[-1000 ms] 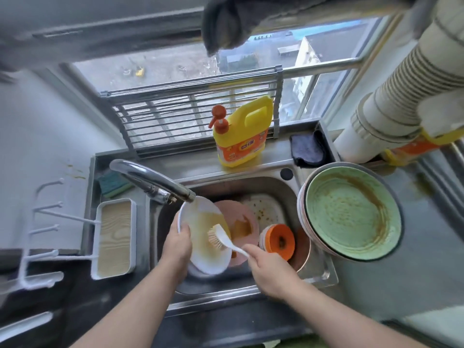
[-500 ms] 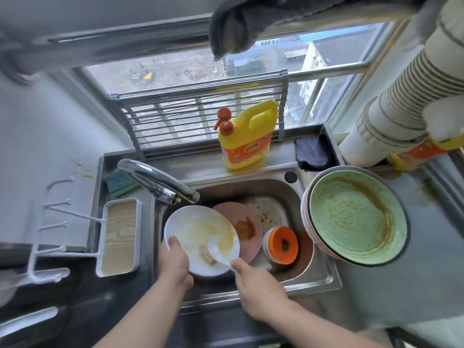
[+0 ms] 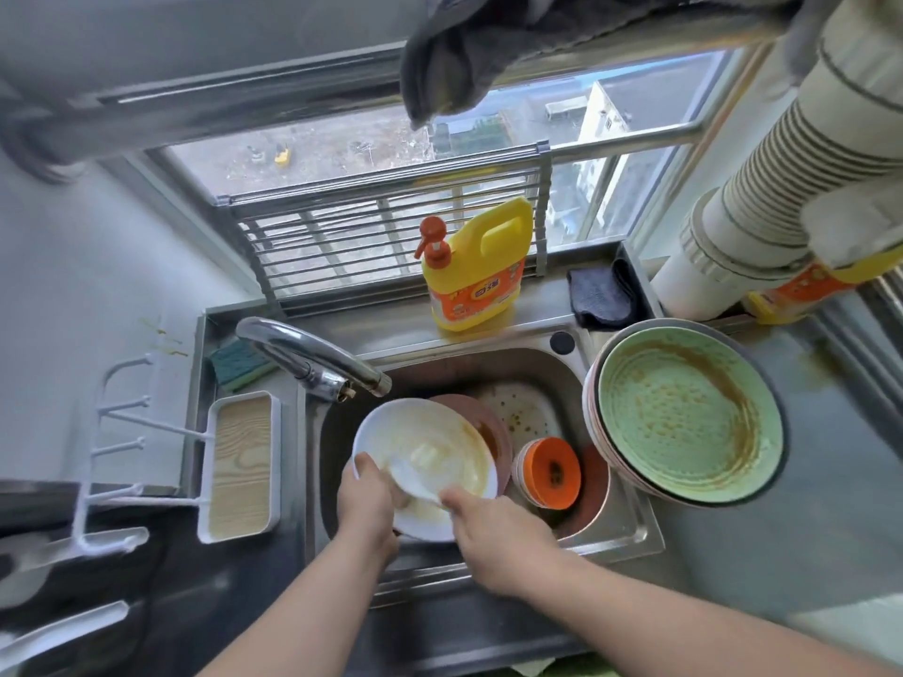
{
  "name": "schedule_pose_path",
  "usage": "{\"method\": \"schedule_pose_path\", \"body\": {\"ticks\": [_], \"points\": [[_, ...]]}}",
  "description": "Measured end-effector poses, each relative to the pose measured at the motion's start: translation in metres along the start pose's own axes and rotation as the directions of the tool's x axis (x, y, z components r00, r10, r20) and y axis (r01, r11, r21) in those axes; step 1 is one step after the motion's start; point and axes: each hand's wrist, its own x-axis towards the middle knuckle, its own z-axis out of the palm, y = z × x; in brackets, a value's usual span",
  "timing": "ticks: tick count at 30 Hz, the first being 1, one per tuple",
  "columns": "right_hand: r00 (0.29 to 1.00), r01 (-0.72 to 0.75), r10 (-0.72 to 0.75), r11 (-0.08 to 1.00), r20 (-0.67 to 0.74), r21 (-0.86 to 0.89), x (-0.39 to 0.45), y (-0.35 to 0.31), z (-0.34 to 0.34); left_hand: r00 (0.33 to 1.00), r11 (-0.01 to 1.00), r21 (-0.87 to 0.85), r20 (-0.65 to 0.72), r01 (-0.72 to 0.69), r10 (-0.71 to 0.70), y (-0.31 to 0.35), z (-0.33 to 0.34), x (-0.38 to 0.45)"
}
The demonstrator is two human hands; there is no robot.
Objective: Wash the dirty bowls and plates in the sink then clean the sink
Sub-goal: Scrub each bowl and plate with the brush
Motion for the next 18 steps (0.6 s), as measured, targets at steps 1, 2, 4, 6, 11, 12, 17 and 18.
{"method": "schedule_pose_path", "body": {"ticks": [1, 2, 4, 6, 11, 12, 17, 18], "points": [[0.999, -0.006, 0.007, 1.0, -0.039, 0.009, 0.015, -0.004, -0.004, 0.999, 1.0, -0.016, 0.04, 0.015, -0.015, -0.003, 0.002, -0.005], [0.997, -0.03, 0.03, 1.0, -0.068, -0.006, 0.03, -0.002, -0.012, 0.998, 0.999, -0.035, 0.062, 0.03, -0.028, -0.005, 0.003, -0.009], [0.989, -0.115, 0.106, 0.99, -0.102, -0.081, 0.046, 0.018, -0.032, 0.998, 0.999, -0.04, 0.06, 0.015, -0.013, -0.001, 0.003, -0.011], [0.982, -0.162, 0.149, 0.981, -0.117, -0.11, 0.032, 0.043, -0.036, 0.999, 0.999, -0.043, 0.037, -0.013, 0.015, 0.01, -0.001, -0.003], [1.0, -0.016, 0.016, 0.998, -0.008, 0.068, -0.01, 0.002, 0.001, 1.0, 0.999, -0.04, 0.014, 0.015, -0.014, 0.012, 0.004, 0.005], [1.0, 0.001, 0.001, 0.997, -0.019, 0.075, -0.001, -0.008, 0.0, 0.999, 0.999, -0.047, 0.039, 0.019, -0.017, 0.007, 0.008, -0.001], [0.977, -0.17, 0.167, 0.985, -0.131, -0.008, 0.033, 0.039, -0.033, 0.995, 0.999, -0.031, 0.097, -0.029, 0.032, 0.0, 0.01, -0.004], [0.976, -0.18, 0.181, 0.984, -0.118, 0.012, 0.019, 0.05, -0.03, 0.994, 0.999, -0.02, 0.098, -0.048, 0.05, 0.002, 0.007, 0.003]]}}
